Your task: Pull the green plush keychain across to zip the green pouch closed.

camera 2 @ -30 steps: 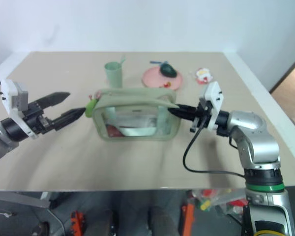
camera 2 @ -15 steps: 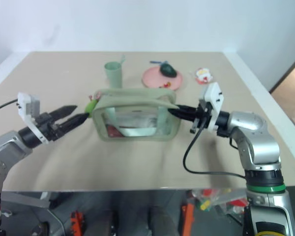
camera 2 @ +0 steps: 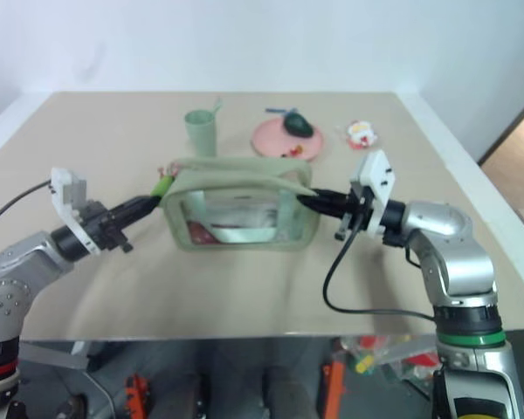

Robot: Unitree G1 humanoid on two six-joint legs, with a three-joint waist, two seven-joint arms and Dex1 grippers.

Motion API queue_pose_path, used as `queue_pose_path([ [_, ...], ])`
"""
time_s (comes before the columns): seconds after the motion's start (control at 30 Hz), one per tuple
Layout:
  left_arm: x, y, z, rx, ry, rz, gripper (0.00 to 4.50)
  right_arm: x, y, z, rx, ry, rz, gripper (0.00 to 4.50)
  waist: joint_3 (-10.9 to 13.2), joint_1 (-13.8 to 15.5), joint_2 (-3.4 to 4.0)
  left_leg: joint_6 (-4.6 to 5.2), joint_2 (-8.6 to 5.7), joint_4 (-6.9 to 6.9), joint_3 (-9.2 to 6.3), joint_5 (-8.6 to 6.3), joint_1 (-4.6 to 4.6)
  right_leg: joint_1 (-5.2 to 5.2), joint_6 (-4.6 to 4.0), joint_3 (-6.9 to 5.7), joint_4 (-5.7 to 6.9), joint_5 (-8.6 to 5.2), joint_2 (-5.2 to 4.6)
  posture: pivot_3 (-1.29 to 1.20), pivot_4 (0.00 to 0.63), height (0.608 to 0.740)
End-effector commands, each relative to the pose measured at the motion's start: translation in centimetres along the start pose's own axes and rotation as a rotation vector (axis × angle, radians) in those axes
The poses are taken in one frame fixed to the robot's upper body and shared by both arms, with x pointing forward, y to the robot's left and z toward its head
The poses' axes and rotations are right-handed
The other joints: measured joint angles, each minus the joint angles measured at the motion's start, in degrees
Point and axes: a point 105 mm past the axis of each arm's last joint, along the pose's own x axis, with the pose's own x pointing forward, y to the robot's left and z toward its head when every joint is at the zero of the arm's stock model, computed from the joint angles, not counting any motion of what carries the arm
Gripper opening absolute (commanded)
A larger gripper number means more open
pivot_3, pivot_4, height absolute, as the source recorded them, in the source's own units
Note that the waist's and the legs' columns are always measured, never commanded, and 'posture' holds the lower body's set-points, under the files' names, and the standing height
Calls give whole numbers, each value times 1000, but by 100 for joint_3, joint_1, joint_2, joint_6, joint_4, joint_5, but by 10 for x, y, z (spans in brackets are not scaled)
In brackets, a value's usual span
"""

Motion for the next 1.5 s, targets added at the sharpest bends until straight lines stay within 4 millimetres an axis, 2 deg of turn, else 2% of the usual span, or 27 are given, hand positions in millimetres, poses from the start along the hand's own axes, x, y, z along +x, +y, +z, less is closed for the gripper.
queue_pose_path([
  [0.03,2,-19,58,110,-118,-85,42,2,6,10,-41,-26,33,0,3,9,-6,0,1,1,-2,0,-1,0,-1,-2,0,1,1,0,150,740],
  [0.13,15,-36,79,124,-146,-167,42,1,5,10,-40,-19,36,0,4,9,-8,-1,0,5,-8,2,1,7,0,-6,0,5,3,0,150,740],
  [0.27,40,-66,89,161,-132,-303,42,1,5,8,-47,-8,44,0,3,-5,-8,-2,-4,4,2,2,9,16,7,6,-3,6,1,0,150,740],
  [0.33,55,-71,80,173,-82,-337,42,2,4,8,-50,-6,47,0,3,-5,-8,-1,-4,3,1,2,9,16,7,5,-3,6,2,0,150,740],
  [0.43,70,-66,59,216,7,-339,42,4,4,9,-56,-10,52,0,3,-17,-7,-1,-3,0,-2,2,12,15,6,5,-2,6,6,0,150,740],
  [0.57,80,-63,50,239,43,-338,42,4,3,11,-64,-10,56,0,3,-23,-7,-1,3,-4,-6,2,13,11,4,5,-1,5,14,0,150,740],
  [0.67,80,-61,44,266,78,-338,42,5,3,12,-69,-12,58,0,3,-23,-7,-1,3,-4,-6,2,11,11,3,5,-2,5,13,0,150,740],
  [0.7,79,-60,44,271,82,-337,689,5,3,12,-69,-12,59,0,3,-23,-7,-1,3,-4,-4,2,11,11,3,6,-2,5,13,0,150,740],
  [0.87,64,-62,49,325,123,-364,2320,6,3,12,-74,-9,68,0,3,-25,-7,-1,3,-4,-4,2,11,10,3,6,-2,5,12,0,150,740],
  [1.07,32,-51,57,357,204,-312,4344,8,2,12,-77,-9,81,0,3,-58,-7,-1,5,-8,-4,2,11,6,1,5,-2,3,13,0,150,740],
  [1.1,27,-47,58,356,204,-287,4460,8,1,12,-77,-9,83,0,4,-64,-7,-1,5,-9,-4,2,11,6,1,5,-2,3,13,0,150,740],
  [1.27,8,-27,50,346,169,-161,4460,11,-1,12,-79,-13,89,0,4,-70,-7,-1,6,-9,-4,2,12,7,-2,3,-2,1,10,0,150,740],
  [1.5,13,-20,16,344,157,-126,4460,11,-3,11,-87,-8,97,0,4,-64,-11,-1,3,-5,1,2,13,10,-3,4,-2,1,5,0,150,740],
])
